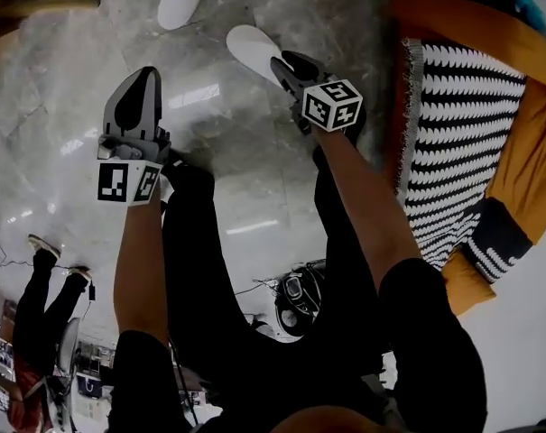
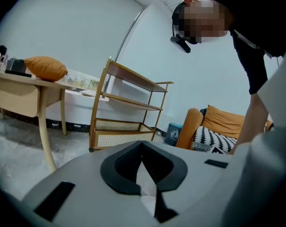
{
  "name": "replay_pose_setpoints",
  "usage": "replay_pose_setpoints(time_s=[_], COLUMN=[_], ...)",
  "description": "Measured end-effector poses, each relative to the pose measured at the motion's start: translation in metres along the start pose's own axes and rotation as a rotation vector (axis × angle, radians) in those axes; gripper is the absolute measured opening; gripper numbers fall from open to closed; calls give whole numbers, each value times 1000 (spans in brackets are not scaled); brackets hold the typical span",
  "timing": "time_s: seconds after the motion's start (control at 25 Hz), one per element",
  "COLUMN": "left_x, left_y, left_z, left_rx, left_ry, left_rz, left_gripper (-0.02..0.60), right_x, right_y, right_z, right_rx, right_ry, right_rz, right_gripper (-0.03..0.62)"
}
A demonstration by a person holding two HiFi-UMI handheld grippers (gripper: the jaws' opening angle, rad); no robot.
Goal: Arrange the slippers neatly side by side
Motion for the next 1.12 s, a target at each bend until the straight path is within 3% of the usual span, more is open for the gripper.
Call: replay_pose_setpoints(time_s=[0.16,0.56,0.88,1.12], left_x=[10,29,30,24], left_y=[-4,-11,-21,-24], left_z=[32,79,98,105], left_rx=[-20,-12,-21,-28], left_ry=[-19,-40,-38,-45], left_rz=[7,57,47,41], left_gripper=[14,14,14,14], right_x=[17,60,79,94], right_y=[20,61,75,75], right_z=[37,108,133,130], right_rx=[56,45,181,182], right_ry=[-40,-161,-171,-159], right_rz=[21,58,57,51], right_gripper=[141,141,137,87])
Point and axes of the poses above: the fingertips, and each gripper's own axes: x forward along the fingers, y to its right, z out of its underside, the point moved 1 cm from there along -x, backward along the fingers, and after that the axes turned 8 degrees about -x, right-handed, at the moved point
